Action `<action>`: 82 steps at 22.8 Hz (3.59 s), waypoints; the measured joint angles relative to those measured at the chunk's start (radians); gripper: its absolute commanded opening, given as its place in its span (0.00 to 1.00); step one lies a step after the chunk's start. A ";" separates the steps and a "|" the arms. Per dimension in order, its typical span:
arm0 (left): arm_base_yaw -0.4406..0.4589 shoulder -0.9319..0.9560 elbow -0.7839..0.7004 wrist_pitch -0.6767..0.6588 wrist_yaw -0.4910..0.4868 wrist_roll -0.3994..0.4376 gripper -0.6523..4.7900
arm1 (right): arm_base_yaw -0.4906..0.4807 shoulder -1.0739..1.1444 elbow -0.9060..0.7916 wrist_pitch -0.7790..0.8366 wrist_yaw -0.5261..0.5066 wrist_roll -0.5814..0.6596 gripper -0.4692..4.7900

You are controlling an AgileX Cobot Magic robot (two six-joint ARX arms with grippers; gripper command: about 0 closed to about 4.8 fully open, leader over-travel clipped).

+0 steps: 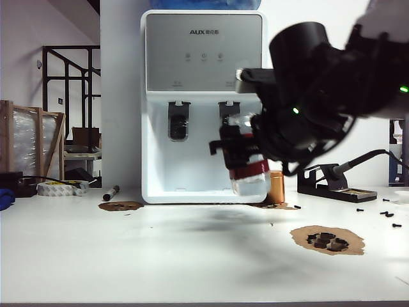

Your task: Pick up the water bottle with two loops of red belts, then reach the front water dispenser and gently press the gray-black baffle horizontally to get a little water.

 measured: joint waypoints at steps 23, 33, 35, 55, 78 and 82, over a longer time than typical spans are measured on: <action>0.000 0.000 0.013 -0.055 0.050 -0.020 0.11 | 0.051 0.046 -0.322 0.399 -0.003 0.097 0.08; 0.000 0.000 0.030 -0.082 0.110 -0.027 0.11 | 0.059 0.130 -0.318 0.508 -0.021 0.120 0.08; -0.001 0.000 0.032 -0.084 0.112 -0.027 0.11 | 0.059 0.146 -0.310 0.518 -0.028 0.130 0.08; -0.001 0.000 0.034 -0.122 0.178 -0.027 0.11 | 0.067 0.187 -0.246 0.503 -0.054 0.138 0.76; -0.001 0.000 0.035 -0.127 0.155 -0.026 0.11 | 0.080 0.082 -0.444 0.454 -0.076 0.168 0.85; 0.000 0.000 0.035 -0.112 -0.036 -0.026 0.11 | 0.080 -0.043 -0.521 0.465 -0.080 0.170 0.50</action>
